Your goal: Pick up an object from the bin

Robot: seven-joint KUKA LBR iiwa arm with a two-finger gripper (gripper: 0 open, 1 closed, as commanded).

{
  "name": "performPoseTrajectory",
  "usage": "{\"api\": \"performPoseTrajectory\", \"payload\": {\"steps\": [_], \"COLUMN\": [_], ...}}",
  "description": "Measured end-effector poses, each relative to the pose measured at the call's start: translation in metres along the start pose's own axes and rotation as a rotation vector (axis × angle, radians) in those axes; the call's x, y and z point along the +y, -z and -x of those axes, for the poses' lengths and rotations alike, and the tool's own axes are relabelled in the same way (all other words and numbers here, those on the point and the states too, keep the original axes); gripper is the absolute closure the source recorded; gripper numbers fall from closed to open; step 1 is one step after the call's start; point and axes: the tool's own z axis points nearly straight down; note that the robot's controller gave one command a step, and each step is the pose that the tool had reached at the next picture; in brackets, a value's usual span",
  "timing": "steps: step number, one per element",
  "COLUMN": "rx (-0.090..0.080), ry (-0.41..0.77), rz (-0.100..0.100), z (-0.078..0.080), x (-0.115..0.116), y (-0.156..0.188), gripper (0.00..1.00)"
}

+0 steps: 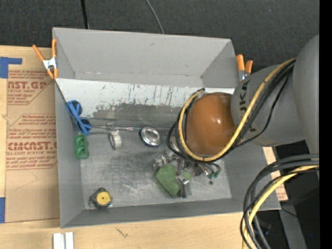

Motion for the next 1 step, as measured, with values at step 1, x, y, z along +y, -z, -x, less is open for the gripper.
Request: {"api": "performPoseTrajectory", "payload": {"steps": [1], "rx": [0.022], "ry": [0.066], "rz": [0.002], "z": [0.0005], "x": [0.0014], "y": [0.1386], "gripper": [1.00]}}
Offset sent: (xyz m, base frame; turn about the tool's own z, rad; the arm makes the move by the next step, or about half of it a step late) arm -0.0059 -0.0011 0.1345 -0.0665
